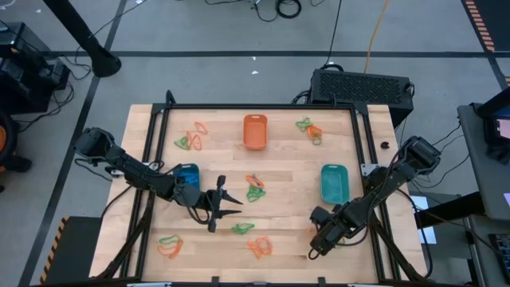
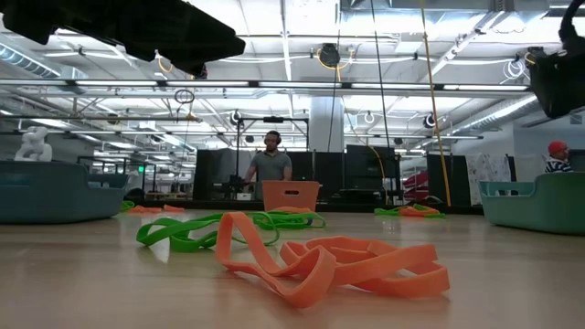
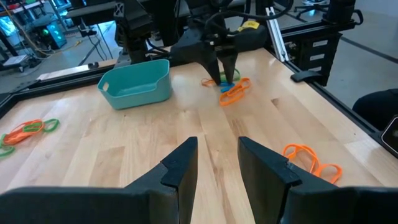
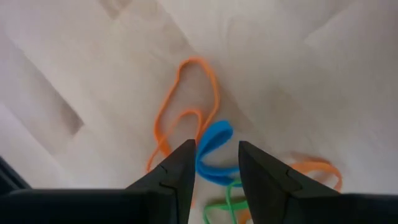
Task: Sort rubber bands into baskets
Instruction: Put the blue rubber band into the blue bin
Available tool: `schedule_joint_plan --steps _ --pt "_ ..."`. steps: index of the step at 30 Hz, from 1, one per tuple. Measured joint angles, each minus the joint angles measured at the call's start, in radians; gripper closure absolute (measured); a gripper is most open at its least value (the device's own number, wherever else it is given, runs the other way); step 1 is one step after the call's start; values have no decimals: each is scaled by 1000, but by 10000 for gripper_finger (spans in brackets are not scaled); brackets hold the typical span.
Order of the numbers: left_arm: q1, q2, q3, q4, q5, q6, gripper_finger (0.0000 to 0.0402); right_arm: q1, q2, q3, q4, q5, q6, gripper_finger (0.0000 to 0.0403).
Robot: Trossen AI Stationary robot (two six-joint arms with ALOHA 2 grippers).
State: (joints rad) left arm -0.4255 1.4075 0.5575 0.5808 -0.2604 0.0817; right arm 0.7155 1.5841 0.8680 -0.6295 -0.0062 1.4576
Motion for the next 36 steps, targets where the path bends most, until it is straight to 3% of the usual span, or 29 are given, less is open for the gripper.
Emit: schedule_joint_plan --steps 15,22,36 --pt "0 0 0 -1 0 -1 278 0 12 0 4 68 122 289" --pt "0 0 0 -8 0 -1 278 0 70 0 33 60 131 289" --pt "1 0 0 -18 0 -17 278 0 55 -1 -32 27 117 307"
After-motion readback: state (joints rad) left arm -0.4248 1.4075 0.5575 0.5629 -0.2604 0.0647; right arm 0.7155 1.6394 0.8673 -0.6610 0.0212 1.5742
